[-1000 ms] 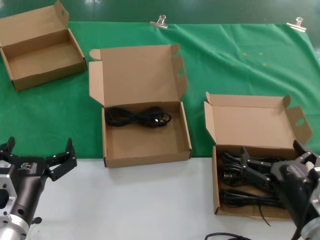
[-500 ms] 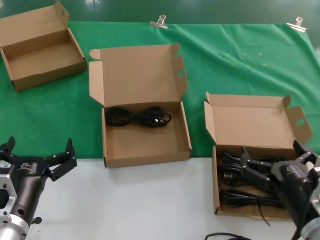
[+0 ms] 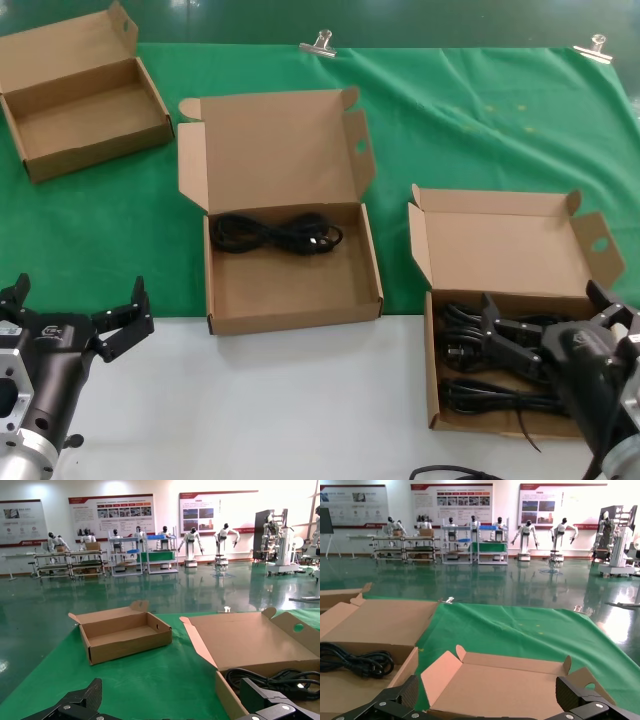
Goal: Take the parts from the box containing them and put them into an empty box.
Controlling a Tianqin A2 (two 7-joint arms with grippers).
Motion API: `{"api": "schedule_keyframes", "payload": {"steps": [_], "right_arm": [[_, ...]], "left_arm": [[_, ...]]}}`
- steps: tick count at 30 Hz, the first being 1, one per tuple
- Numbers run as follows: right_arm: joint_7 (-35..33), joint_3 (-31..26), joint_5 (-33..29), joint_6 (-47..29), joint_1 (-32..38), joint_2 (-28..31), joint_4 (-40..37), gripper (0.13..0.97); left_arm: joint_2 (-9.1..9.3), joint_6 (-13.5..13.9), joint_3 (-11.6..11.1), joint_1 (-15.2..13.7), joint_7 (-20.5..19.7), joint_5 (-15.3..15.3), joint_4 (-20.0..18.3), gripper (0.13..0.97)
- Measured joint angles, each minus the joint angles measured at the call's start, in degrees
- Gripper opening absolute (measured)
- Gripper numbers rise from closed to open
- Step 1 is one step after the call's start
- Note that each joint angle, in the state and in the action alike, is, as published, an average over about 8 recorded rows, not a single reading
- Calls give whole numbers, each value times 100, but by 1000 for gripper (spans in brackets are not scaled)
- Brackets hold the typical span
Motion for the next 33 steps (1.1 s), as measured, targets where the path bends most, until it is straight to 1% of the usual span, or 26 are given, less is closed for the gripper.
{"api": "schedule_keyframes", "payload": {"steps": [33], "right_arm": [[0,0,0,0,0,0,0,966]], "left_arm": [[0,0,0,0,0,0,0,966]]}}
